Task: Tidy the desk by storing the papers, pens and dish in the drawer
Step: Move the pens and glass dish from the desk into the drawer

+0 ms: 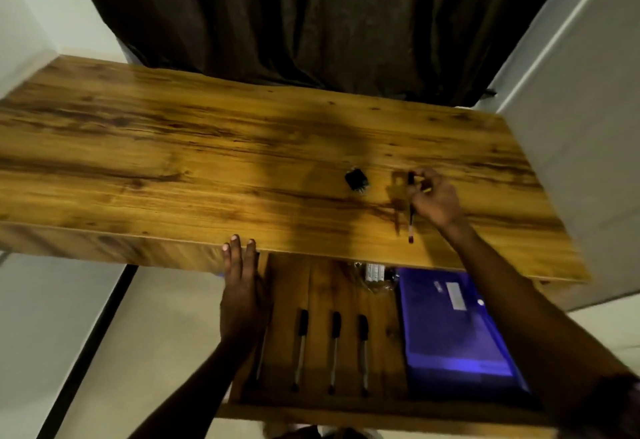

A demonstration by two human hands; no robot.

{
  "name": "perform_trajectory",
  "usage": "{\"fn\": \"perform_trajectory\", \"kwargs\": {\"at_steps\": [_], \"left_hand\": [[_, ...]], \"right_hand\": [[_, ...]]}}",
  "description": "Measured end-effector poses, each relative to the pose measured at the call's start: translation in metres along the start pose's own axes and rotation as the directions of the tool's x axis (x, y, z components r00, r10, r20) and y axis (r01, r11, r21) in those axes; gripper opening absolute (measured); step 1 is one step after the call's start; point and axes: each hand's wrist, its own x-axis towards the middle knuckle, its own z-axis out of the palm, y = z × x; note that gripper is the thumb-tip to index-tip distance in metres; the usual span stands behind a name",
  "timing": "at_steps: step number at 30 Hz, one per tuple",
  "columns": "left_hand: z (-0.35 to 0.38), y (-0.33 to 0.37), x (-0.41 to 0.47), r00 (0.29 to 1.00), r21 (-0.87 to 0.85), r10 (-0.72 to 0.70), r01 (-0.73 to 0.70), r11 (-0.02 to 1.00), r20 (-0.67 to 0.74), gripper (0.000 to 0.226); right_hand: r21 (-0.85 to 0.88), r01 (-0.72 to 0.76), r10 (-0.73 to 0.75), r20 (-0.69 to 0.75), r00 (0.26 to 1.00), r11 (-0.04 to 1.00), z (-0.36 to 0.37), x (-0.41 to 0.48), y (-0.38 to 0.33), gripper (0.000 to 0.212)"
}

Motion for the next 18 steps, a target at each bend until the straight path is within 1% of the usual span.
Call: {"fn": "perform_trajectory", "kwargs": {"at_steps": [4,6,9,11,12,14,16,18], "left_hand": [[-0.003,0.002,-0.003,1.000,-0.035,0.029,-0.029,0.999,-0.005,0.060],[-0.003,0.004,-0.003,1.000,-0.045,0.024,-0.024,0.999,-0.009,0.066],[-0.004,0.007,-0.003,1.000,-0.050,0.002,-0.003,0.999,-0.010,0.070],[-0.004,0.005,-0.002,1.000,-0.052,0.003,-0.003,0.999,-0.003,0.069],[-0.004,0.005,-0.003,1.000,-0.049,0.008,-0.008,0.999,0.001,0.069],[-0.004,0.006,-0.003,1.000,-0.034,0.017,-0.017,0.999,0.005,0.068],[-0.005,0.008,-0.003,1.000,-0.040,0.018,-0.018,0.999,0.005,0.068],[-0.005,0.007,-0.004,1.000,-0.038,0.025,-0.026,0.999,-0.012,0.069]], "right_hand": [[0.027,0.088,-0.089,0.054,0.995,0.996,0.001,-0.084,0.014,0.034],[0.042,0.078,-0.082,0.091,0.992,0.996,0.012,-0.114,0.031,0.039],[-0.022,0.048,-0.045,0.118,0.992,0.999,0.026,-0.151,0.057,0.046],[-0.052,0.030,-0.023,0.134,0.991,0.998,0.037,-0.170,0.073,0.045],[-0.073,-0.010,0.021,0.149,0.989,0.997,0.042,-0.177,0.082,0.043],[-0.127,-0.076,0.102,0.204,0.974,0.989,0.049,-0.187,0.092,0.039],[-0.219,-0.078,0.138,0.272,0.952,0.973,0.056,-0.191,0.101,0.034],[-0.295,-0.080,0.179,0.327,0.928,0.952,0.062,-0.193,0.105,0.038]]}}
